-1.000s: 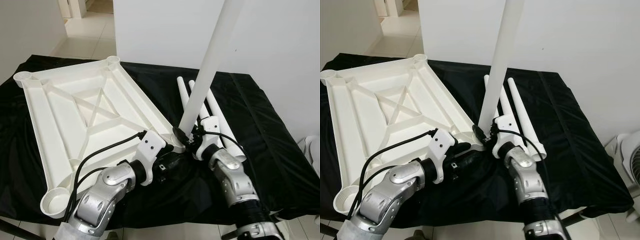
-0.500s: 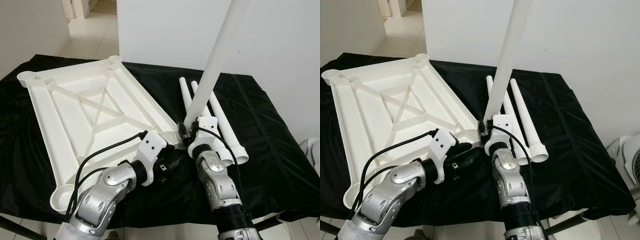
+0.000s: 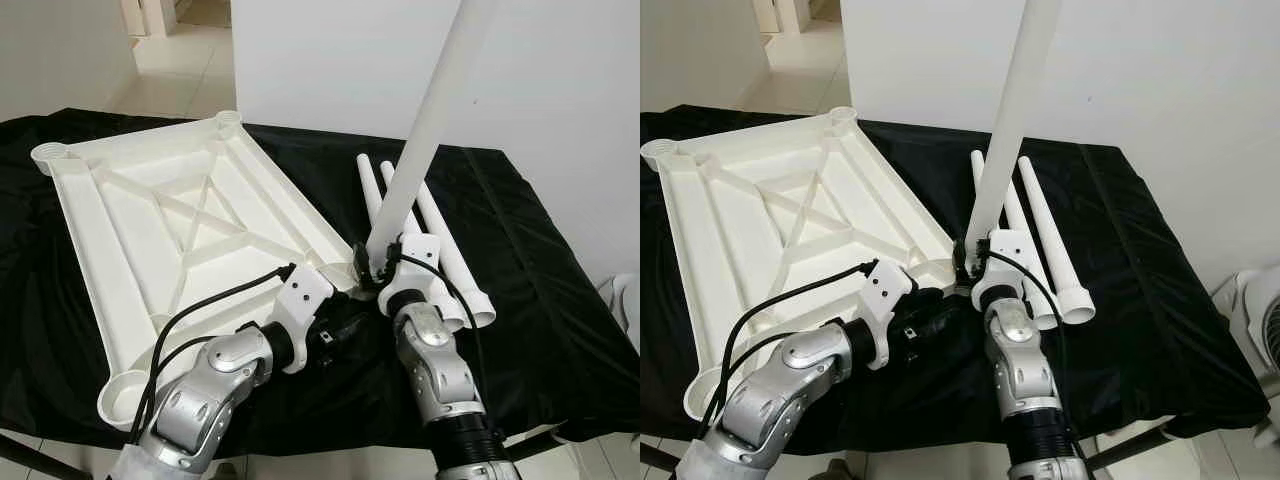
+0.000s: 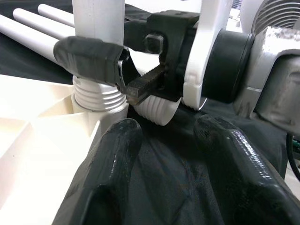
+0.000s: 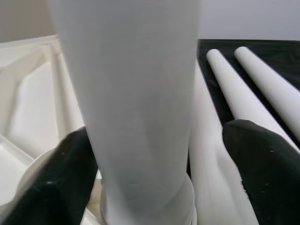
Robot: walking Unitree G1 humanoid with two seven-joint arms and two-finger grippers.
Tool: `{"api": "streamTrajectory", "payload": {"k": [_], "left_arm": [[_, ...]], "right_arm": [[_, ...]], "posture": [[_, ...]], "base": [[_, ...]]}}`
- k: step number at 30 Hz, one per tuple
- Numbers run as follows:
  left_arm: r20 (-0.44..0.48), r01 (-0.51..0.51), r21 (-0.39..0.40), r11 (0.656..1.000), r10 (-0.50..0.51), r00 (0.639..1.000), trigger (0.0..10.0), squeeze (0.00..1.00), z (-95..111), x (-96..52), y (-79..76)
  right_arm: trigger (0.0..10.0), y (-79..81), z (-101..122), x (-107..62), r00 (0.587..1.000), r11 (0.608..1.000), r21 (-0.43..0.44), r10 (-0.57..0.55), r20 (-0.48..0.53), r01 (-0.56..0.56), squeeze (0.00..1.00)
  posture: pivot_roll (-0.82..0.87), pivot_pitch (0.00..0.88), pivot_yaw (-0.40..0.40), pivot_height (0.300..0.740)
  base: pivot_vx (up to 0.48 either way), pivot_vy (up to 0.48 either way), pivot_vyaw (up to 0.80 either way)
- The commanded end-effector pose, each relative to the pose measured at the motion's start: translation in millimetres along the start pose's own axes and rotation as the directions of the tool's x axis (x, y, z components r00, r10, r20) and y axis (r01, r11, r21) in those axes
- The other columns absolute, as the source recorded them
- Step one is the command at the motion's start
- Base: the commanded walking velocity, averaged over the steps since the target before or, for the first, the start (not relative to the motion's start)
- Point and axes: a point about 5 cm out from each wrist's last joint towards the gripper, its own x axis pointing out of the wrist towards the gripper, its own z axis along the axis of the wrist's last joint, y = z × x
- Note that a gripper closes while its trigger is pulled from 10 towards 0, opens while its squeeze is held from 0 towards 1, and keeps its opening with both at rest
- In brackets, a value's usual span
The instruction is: Building children table
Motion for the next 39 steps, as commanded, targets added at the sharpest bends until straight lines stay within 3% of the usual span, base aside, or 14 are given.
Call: {"api": "streamTrajectory", "payload": {"k": [1, 2, 3, 4, 10, 22, 23, 24, 25, 26, 27, 28, 35, 39], "left_arm": [[-0.008, 0.007, 0.008, 1.0, -0.007, 1.0, 10.0, 0.0, -1, 1.8, -0.7], [-0.008, 0.006, 0.009, 1.0, -0.006, 1.0, 10.0, 0.0, -1, 2.0, -0.6], [-0.008, 0.006, 0.01, 1.0, -0.006, 1.0, 10.0, 0.0, 0, 2.0, -0.5], [-0.008, 0.006, 0.01, 1.0, -0.006, 1.0, 10.0, 0.0, 0, 2.0, -0.6], [-0.009, 0.006, 0.011, 1.0, -0.006, 1.0, 10.0, 0.0, 0, 1.6, -0.6], [-0.011, 0.006, 0.012, 1.0, -0.006, 1.0, 10.0, 0.0, 1, 1.2, -1.0], [-0.013, 0.005, 0.012, 1.0, -0.005, 1.0, 10.0, 0.0, 1, 0.6, -1.5], [-0.013, 0.005, 0.012, 1.0, -0.005, 1.0, 10.0, 0.0, 1, 0.6, -1.5], [-0.014, 0.004, 0.01, 1.0, -0.004, 1.0, 10.0, 0.0, 0, 0.0, -1.8], [-0.015, 0.003, 0.01, 1.0, -0.003, 1.0, 10.0, 0.0, 0, -0.4, -1.9], [-0.015, 0.003, 0.01, 1.0, -0.003, 1.0, 10.0, 0.0, 0, -0.4, -1.9], [-0.016, 0.002, 0.009, 1.0, -0.002, 1.0, 10.0, 0.0, 0, -0.8, -1.7], [-0.017, 0.003, 0.01, 1.0, -0.003, 1.0, 10.0, 0.0, 0, -0.8, -1.5], [-0.016, 0.002, 0.01, 1.0, -0.002, 1.0, 10.0, 0.0, 0, -0.4, -1.5]], "right_arm": [[10.0, -5.9, 0, 2.5, 0.999, 0.999, 0.005, 0.046, -0.001, -0.046, 1.0], [10.0, -8.3, 1, 3.9, 0.995, 0.995, -0.003, 0.099, -0.004, -0.099, 0.8], [10.0, -9.8, 1, 4.7, 0.991, 0.991, -0.008, 0.134, -0.007, -0.134, 0.8], [10.0, -11.0, 1, 6.0, 0.984, 0.985, -0.013, 0.175, -0.016, -0.175, 0.0], [10.0, -12.1, 0, 12.3, 0.934, 0.934, -0.054, 0.351, -0.056, -0.354, 0.0], [10.0, -9.3, 1, 18.5, 0.879, 0.872, -0.114, 0.471, -0.074, -0.477, 0.0], [9.1, -10.0, 2, 20.8, 0.865, 0.855, -0.131, 0.495, -0.081, -0.501, 0.0], [9.1, -10.0, 2, 20.8, 0.865, 0.855, -0.131, 0.495, -0.081, -0.501, 0.0], [4.6, -11.5, 2, 22.4, 0.858, 0.846, -0.143, 0.506, -0.089, -0.513, 0.0], [1.8, -13.8, 2, 24.0, 0.854, 0.841, -0.151, 0.512, -0.093, -0.52, 0.0], [1.8, -13.8, 2, 24.0, 0.854, 0.841, -0.151, 0.512, -0.093, -0.52, 0.0], [0.0, -15.7, 2, 25.0, 0.852, 0.838, -0.152, 0.515, -0.093, -0.524, 0.0], [0.0, -19.1, 2, 25.2, 0.849, 0.835, -0.151, 0.522, -0.084, -0.529, 0.0], [0.0, -21.7, 1, 24.2, 0.865, 0.855, -0.13, 0.497, -0.069, -0.501, 0.0]], "posture": [[0.12, 0.0, -0.073, 0.74], [0.12, 0.0, -0.072, 0.74], [0.12, 0.0, -0.072, 0.74], [0.12, 0.0, -0.072, 0.74], [0.12, 0.0, -0.067, 0.74], [0.13, 0.0, -0.063, 0.74], [0.13, 0.0, -0.062, 0.74], [0.13, 0.0, -0.062, 0.74], [0.13, 0.0, -0.062, 0.74], [0.13, 0.0, -0.062, 0.74], [0.13, 0.0, -0.062, 0.74], [0.13, 0.0, -0.061, 0.74], [0.13, 0.0, -0.06, 0.74], [0.13, 0.0, -0.067, 0.74]], "base": [[0.0, 0.0, 0.0], [0.0, 0.0, 0.0], [0.0, 0.0, 0.0], [0.0, 0.0, 0.0], [0.0, 0.0, 0.0], [0.0, 0.0, 0.0], [0.0, 0.0, 0.0], [0.0, 0.0, 0.0], [0.0, 0.0, 0.0], [0.0, 0.0, 0.0], [0.0, 0.0, 0.0], [0.0, 0.0, 0.0], [0.0, 0.0, 0.0], [0.0, 0.0, 0.0]]}}
